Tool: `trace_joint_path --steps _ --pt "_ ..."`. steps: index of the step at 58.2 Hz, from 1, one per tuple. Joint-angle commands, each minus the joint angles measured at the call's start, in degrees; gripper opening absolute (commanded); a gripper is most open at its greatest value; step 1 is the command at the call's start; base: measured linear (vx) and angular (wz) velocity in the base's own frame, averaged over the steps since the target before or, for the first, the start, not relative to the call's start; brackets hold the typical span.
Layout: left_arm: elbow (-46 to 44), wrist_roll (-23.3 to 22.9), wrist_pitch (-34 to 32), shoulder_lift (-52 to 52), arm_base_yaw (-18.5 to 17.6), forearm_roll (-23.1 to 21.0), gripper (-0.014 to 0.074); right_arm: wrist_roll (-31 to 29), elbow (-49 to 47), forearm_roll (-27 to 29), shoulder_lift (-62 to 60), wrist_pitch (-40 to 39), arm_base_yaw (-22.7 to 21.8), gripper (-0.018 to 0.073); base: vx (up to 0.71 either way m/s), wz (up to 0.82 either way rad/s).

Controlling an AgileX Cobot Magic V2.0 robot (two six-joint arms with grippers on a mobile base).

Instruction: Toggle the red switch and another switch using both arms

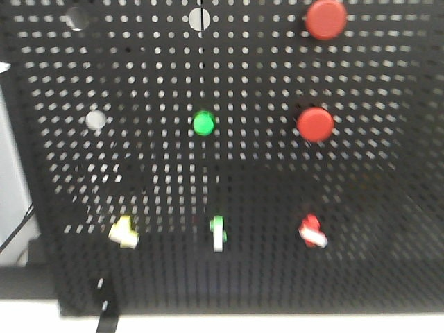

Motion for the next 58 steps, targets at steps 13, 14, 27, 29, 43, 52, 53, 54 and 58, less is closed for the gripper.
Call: trace_joint_path --steps 13,14,27,29,43,52,53,54,58 --pt "1.11 -0.74 -4.57 -1.08 0.06 -0.16 0.0003 -0.44 0.35 -0.66 -0.57 -5.04 -0.23 -0.0006 0.34 0.04" --pt "1.11 -0.74 -4.57 -1.08 0.06 -0.16 0.0003 -0.44 0.35 -0.66 -0.57 -5.04 -0.23 -0.0006 0.27 0.08" --pt "1.11 -0.74 -4.57 -1.08 0.06 -0.16 0.0003 -0.44 0.35 -0.66 -0.57 -5.04 -0.23 -0.0006 0.16 0.08" --pt "1.11 -0.74 -4.57 -1.08 0.06 -0.16 0.0003 -0.44 0.35 -0.66 -0.57 -5.04 -0.23 -0.0006 0.07 0.02" --pt "1.11 -0.74 -4.57 -1.08 0.06 -0.16 0.0003 -0.44 0.35 -0.66 -0.57 -5.04 -0.23 -0.0006 0.04 0.01" --pt "1.11 -0.74 -4.57 -1.08 0.06 -0.16 0.0003 -0.44 0.35 -0.66 -0.57 -5.04 -0.23 -0.0006 0.00 0.00" --pt "1.11 -0.74 -4.57 -1.08 0.06 -0.16 0.0003 -0.44 0.35 -0.66 -0.57 -5.04 -0.23 -0.0006 0.00 0.00" --pt "1.11 -0.74 -4.57 -1.08 0.06 -0.16 0.0003 -0.44 0.35 -0.66 -0.57 -5.10 -0.22 -0.0006 0.00 0.00" --pt "1.11 -0.74 -4.66 -1.08 0.06 -0.16 0.0003 -0.90 0.23 -0.85 -0.57 -6.43 -0.22 -0.0006 0.00 0.00"
